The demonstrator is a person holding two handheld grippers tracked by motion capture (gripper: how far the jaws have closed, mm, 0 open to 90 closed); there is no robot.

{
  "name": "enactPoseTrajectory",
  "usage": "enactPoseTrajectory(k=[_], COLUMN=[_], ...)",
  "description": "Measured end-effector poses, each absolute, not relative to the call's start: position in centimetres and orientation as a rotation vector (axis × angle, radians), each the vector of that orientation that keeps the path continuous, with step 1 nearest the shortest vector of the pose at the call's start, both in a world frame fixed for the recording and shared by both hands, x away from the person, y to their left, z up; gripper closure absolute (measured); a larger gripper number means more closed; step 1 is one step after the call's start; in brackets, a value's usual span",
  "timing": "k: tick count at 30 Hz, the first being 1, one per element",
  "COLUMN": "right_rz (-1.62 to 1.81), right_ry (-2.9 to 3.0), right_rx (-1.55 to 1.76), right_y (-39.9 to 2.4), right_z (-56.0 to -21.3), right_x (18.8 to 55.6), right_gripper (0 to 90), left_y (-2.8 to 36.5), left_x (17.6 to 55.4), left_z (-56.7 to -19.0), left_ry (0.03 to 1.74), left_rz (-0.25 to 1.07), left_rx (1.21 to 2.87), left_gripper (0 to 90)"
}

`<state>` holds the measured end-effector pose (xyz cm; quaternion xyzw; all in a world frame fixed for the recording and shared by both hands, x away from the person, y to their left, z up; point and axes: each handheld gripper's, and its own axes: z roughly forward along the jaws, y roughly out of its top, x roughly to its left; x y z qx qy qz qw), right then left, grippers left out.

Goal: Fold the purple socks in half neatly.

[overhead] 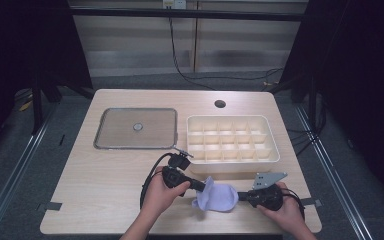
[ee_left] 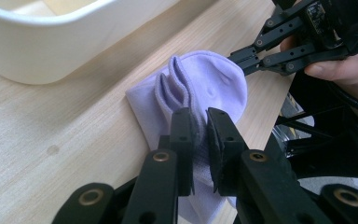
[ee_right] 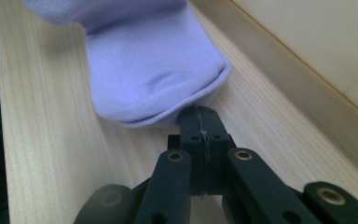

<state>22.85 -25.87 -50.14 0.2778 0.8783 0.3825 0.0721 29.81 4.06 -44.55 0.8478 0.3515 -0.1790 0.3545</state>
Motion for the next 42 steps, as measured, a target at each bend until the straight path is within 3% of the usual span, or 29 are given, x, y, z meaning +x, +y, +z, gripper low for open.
enactPoseTrajectory(k=[42], right_rz=[1.161], right_ry=[2.652], right_rx=[0.804], right_y=[-24.8], right_z=[-50.1], right_x=[22.7], right_gripper=[89.7], left_y=[1.8], left_x=[29.8], left_z=[-44.3], left_ry=[0.867], left_rz=[-0.451], left_rx=[2.257], left_gripper=[81.4])
